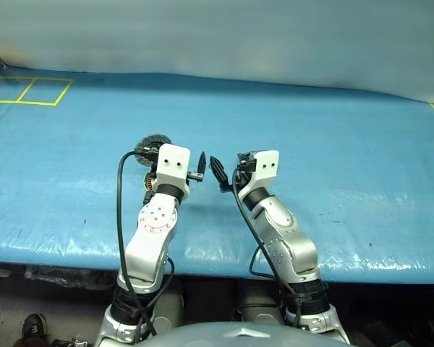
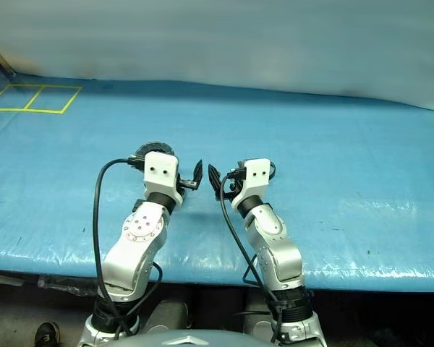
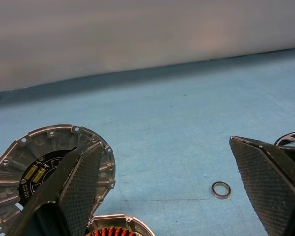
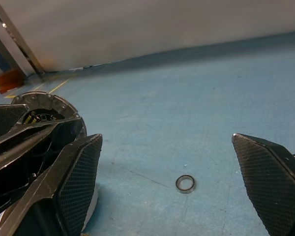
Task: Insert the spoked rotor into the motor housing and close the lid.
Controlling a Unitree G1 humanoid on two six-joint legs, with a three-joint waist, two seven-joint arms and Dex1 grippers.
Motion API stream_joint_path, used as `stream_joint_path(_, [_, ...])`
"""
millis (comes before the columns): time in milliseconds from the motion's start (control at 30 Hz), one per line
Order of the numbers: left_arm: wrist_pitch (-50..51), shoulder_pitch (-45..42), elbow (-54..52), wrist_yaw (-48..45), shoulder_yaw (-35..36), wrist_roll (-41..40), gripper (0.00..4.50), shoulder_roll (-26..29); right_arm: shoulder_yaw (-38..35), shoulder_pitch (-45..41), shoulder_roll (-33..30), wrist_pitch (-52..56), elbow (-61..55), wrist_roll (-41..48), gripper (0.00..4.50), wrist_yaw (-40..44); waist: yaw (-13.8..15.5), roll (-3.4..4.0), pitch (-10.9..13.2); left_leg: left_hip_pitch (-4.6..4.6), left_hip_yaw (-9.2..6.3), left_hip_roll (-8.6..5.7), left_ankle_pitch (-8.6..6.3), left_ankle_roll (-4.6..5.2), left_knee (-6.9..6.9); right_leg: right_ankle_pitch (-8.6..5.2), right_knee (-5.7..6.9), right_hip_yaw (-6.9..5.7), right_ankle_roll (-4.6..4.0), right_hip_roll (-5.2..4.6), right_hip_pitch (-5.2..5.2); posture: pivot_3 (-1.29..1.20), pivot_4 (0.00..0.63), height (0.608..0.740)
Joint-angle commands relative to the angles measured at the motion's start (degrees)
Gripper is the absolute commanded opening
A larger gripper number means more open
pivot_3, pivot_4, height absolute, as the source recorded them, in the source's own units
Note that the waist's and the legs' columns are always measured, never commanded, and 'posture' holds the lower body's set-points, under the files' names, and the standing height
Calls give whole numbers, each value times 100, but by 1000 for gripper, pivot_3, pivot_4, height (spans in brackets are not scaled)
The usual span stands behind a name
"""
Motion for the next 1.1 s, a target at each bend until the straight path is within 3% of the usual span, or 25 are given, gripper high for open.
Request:
stream_joint_path(33, [-163, -53, -78, -94, -71, 58, 4500, 45, 106, -38, 133, -186, -131, -45, 4455, 23, 0, 0, 0, 0, 0, 0, 0, 0, 0, 0, 0, 0, 0, 0, 0, 0, 150, 740])
stream_joint_path(1100, [-589, -88, 136, -521, -87, 7, 4500, 112, 36, -91, 92, -500, -81, -264, 4455, 93, 0, 0, 0, -1, 0, 0, 0, 0, 0, 0, 0, 0, 0, 0, 0, 0, 150, 740])
